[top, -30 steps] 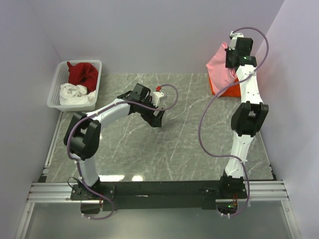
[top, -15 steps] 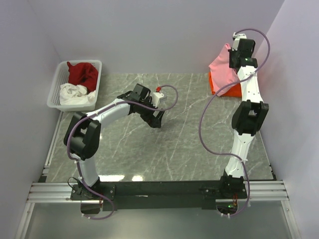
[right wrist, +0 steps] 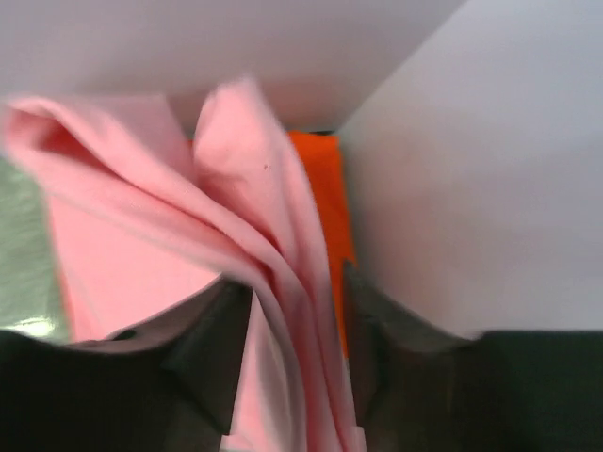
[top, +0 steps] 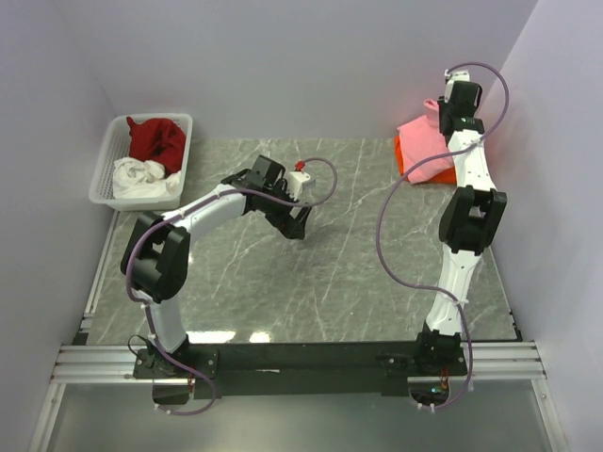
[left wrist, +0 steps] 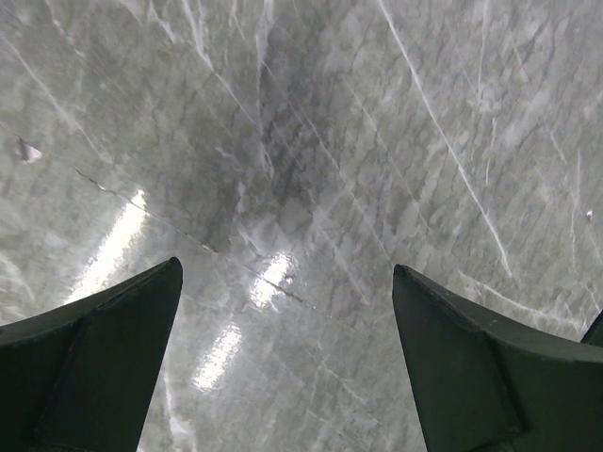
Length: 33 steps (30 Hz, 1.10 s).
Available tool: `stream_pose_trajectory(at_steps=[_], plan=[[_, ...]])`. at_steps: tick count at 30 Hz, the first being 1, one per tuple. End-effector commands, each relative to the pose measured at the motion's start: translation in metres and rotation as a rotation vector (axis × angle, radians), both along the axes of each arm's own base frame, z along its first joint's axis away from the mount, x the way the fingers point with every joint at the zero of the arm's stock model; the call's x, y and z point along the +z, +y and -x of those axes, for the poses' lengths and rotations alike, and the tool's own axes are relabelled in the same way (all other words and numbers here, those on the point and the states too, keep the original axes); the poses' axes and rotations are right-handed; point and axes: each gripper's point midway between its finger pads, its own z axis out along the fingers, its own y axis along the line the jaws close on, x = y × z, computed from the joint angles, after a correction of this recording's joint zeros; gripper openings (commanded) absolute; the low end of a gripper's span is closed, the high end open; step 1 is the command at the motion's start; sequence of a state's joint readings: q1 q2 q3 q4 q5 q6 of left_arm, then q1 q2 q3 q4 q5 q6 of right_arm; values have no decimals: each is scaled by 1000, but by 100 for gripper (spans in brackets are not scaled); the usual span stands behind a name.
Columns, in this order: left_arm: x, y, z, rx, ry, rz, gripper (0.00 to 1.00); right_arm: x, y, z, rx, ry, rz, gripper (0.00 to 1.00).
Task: Fold and stack the t-shirts
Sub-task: Neatly place the folded tshirt to the corner
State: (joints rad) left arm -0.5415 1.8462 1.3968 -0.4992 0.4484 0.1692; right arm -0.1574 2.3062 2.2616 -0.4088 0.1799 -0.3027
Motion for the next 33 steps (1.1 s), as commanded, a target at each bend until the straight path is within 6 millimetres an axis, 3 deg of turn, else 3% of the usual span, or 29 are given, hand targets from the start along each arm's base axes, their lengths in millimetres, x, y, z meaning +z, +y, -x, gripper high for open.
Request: stream_pose_trajectory(at_steps=[1, 3, 6, 11, 16, 18, 20, 21, 22, 25, 26, 27, 29, 30, 33], plan=[[21, -5, -15, 28, -28, 23, 99, 16, -36, -4, -119, -80, 105, 52], [23, -4, -19, 39, -27, 29, 99, 17, -40, -2, -131, -81, 105, 61], [30, -2, -23, 57, -38, 42, 100, 21, -42, 1, -136, -89, 101, 66], [34, 1, -23, 85, -31, 58, 99, 33, -40, 4, -127, -106, 94, 67], [36, 7, -19, 104, -19, 76, 100, 44, -25, 5, -42, -125, 52, 67], [37, 7, -18, 103, -19, 84, 99, 36, -13, 4, 33, -101, 34, 57], [40, 9, -18, 112, -17, 89, 99, 33, 3, 2, 120, -84, -10, 54], [40, 10, -18, 116, -9, 97, 99, 27, 8, 3, 149, -62, -23, 45], [41, 11, -17, 121, -8, 100, 99, 21, 25, 2, 235, -41, -71, 43], [40, 12, -16, 127, 3, 103, 100, 5, 41, 0, 312, -20, -123, 36], [39, 13, -16, 129, 7, 103, 99, 0, 43, -2, 322, -13, -114, 21], [39, 14, -15, 133, 15, 103, 99, -17, 42, -7, 320, 10, -114, 14], [37, 16, -12, 137, 27, 104, 100, -24, 34, -15, 316, 23, -67, 0], [37, 16, -11, 135, 31, 105, 99, -45, 31, -19, 314, 55, -57, 0], [34, 20, -9, 138, 33, 94, 99, -63, 23, -25, 347, 92, 27, 0]])
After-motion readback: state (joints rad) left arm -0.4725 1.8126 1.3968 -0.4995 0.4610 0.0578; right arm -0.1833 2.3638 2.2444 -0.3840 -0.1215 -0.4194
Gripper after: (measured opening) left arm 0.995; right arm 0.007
